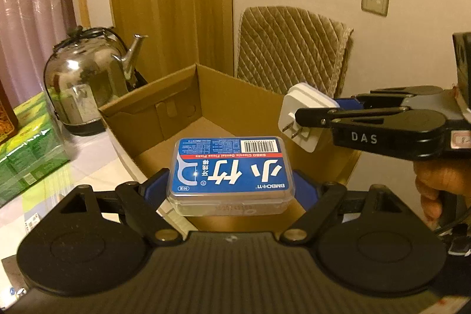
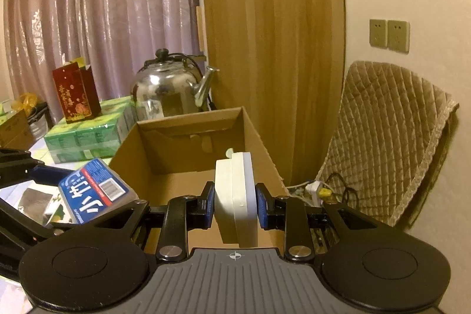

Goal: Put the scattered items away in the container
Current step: 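Carry the floss box with the left tool and the white plug with the right tool to the cardboard box, then open the left tool dropping the floss box while the right tool releases the plug into the box, then return both tools to the remaining items on the table, then grasp the clear bag with white pad with the right tool while the left tool grasps the black cable, then carry the clear bag and the black cable over the cardboard box with both tools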

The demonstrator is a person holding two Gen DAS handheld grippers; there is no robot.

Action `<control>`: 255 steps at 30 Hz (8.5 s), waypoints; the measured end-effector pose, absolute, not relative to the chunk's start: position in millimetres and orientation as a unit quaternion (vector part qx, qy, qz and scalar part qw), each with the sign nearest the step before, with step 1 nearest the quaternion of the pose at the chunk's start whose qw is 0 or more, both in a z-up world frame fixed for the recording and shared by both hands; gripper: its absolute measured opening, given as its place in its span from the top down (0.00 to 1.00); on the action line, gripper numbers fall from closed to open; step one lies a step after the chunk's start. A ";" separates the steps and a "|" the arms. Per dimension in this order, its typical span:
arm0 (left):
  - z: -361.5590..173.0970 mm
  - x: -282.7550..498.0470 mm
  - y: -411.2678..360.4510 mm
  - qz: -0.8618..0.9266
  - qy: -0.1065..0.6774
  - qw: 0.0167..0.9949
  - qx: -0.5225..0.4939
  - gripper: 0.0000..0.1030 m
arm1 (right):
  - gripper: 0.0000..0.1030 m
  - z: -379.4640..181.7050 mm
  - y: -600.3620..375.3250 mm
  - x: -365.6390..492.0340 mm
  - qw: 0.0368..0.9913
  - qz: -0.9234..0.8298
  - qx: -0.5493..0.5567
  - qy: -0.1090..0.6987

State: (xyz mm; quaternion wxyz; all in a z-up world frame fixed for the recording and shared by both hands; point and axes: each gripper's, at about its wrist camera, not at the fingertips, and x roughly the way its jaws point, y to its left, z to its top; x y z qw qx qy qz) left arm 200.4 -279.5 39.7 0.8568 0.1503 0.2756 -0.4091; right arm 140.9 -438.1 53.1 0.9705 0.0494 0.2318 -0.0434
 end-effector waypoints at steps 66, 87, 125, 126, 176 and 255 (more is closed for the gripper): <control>42.6 124.4 -117.5 -0.264 0.310 0.908 0.103 0.03 | 0.02 68.0 -349.9 76.4 0.975 0.036 0.025 0.220; 4.2 69.3 36.1 -0.116 0.362 0.922 0.071 0.01 | 0.02 24.1 -200.5 59.4 0.939 0.178 -0.021 0.294; -40.6 149.3 54.3 -0.132 0.387 0.911 0.053 0.01 | 0.34 -72.4 -154.1 158.0 0.907 0.187 -0.035 0.376; -41.5 150.0 53.6 -0.133 0.387 0.911 0.053 0.01 | 0.37 -72.6 -153.1 157.9 0.907 0.188 -0.036 0.375; -80.1 200.7 -93.6 -0.267 0.366 0.861 0.233 0.89 | 0.61 -63.0 -235.9 126.7 0.922 0.114 0.017 0.369; 54.8 160.4 -277.6 -0.367 0.294 0.866 0.172 0.91 | 0.61 59.4 -414.2 106.8 0.973 -0.026 0.012 0.231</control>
